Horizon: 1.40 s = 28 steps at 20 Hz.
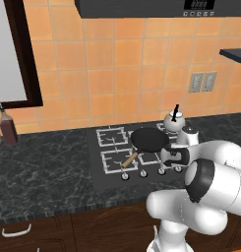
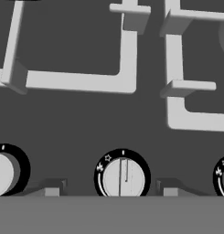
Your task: Pick the kettle from the counter and place it on a stove burner. Then turn the burner on.
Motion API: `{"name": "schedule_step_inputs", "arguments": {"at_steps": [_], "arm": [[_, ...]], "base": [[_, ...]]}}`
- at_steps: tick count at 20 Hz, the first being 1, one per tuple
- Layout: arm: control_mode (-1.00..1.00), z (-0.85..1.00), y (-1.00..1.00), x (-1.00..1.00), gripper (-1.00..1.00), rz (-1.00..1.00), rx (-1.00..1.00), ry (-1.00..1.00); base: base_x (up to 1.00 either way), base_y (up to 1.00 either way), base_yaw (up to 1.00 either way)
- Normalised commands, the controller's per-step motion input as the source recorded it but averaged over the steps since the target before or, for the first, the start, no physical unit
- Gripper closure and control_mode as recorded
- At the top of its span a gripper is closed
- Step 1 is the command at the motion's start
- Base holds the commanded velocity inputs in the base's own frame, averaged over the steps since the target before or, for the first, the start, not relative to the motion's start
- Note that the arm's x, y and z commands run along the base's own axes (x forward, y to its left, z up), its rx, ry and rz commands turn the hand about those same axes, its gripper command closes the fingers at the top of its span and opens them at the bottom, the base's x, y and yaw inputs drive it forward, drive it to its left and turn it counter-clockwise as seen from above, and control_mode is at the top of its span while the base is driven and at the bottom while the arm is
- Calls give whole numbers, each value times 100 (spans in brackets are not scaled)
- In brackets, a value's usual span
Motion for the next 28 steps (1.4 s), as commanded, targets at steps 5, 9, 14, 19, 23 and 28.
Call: {"name": "schedule_step_inputs", "arguments": {"at_steps": [5,9,14,19,23,28], "arm": [[-100,0,0,0,100,0,0,0],[-100,0,0,0,100,1,0,-1],[-100,-1,0,0,100,21,-1,-2],[-100,-13,0,0,100,38,-7,-2],[-100,-21,1,0,100,42,-12,-5],[-100,-24,7,0,100,42,-16,-8]], "base": [[0,0,0],[0,0,0],[0,0,0],[0,0,0],[0,0,0],[0,0,0]]}}
